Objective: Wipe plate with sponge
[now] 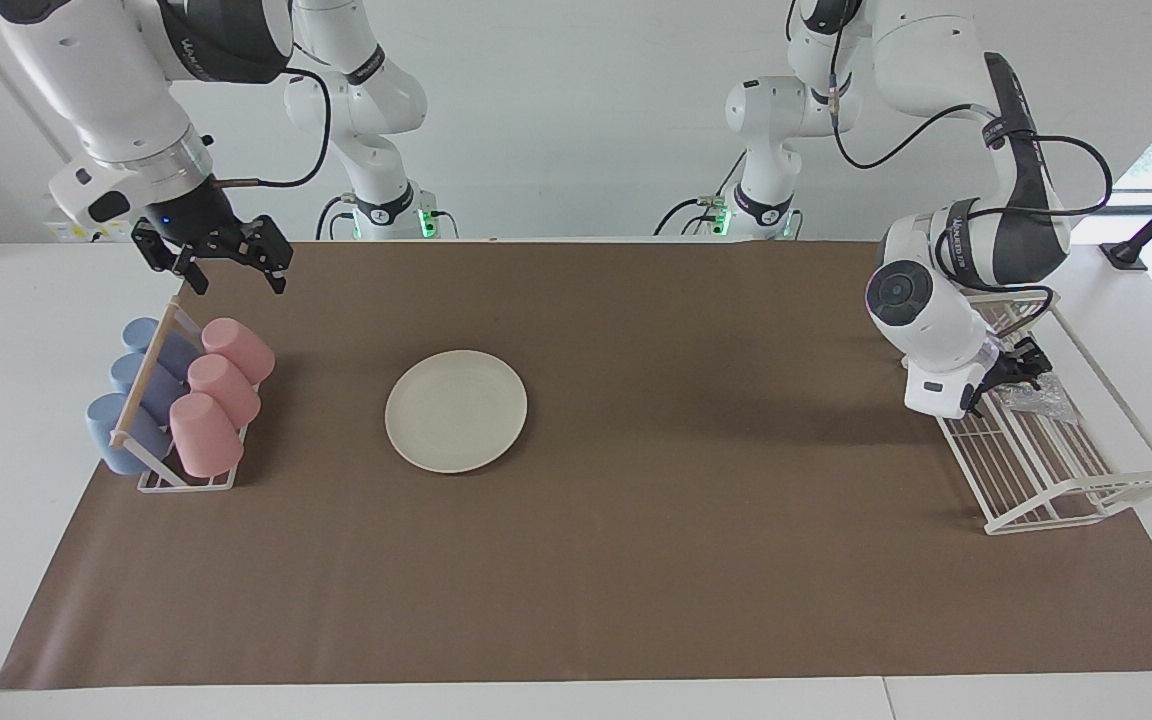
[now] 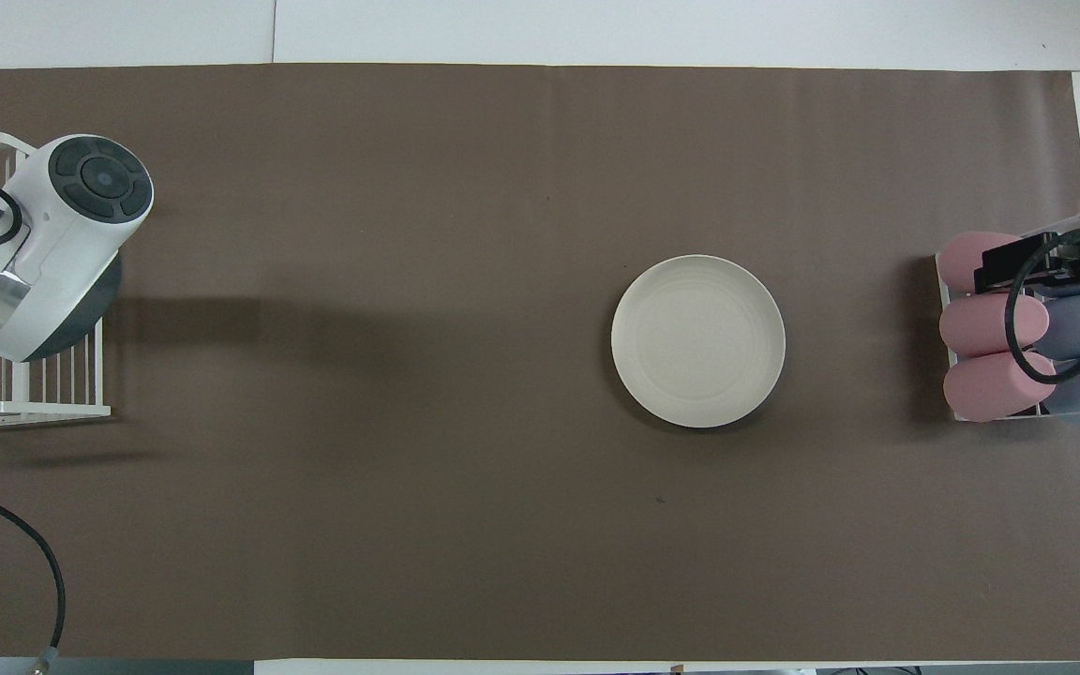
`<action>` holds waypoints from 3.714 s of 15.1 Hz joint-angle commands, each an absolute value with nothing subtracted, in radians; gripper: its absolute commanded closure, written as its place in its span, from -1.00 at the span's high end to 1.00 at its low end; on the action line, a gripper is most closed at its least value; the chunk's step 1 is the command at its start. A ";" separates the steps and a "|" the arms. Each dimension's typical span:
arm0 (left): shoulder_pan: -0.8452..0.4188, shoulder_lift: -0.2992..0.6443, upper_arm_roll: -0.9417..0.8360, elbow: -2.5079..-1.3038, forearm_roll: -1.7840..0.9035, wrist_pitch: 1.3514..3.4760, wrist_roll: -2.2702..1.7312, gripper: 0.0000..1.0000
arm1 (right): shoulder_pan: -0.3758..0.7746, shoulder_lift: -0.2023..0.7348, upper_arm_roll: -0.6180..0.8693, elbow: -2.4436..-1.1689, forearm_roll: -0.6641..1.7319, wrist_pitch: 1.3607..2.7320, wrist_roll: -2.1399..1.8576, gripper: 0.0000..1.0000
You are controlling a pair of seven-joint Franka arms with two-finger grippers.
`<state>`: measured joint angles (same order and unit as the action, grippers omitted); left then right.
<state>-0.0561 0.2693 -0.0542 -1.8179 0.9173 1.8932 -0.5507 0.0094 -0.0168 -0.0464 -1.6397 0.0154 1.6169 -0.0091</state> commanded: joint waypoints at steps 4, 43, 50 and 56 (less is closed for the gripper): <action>-0.052 0.258 -0.055 -1.807 0.937 1.881 -0.560 -1.00 | 0.006 -0.018 -0.044 -1.641 0.021 1.612 0.008 1.00; -0.106 -0.135 -0.063 -2.143 -1.365 1.835 -0.007 -1.00 | 0.008 -0.057 -0.043 -1.724 0.021 1.598 0.362 1.00; -0.244 -0.140 -0.063 -2.305 -1.662 1.925 0.304 -1.00 | 0.015 -0.064 -0.023 -1.741 0.041 1.631 0.773 1.00; -0.278 -0.137 -0.063 -2.332 -1.733 1.933 0.319 -1.00 | 0.179 -0.063 0.006 -1.724 0.048 1.655 1.194 1.00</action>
<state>-0.2631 -0.1046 -0.0754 -2.2992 -1.7089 1.9125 0.3021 0.1111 -0.0427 0.0006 -1.7091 0.0382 1.6278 1.0259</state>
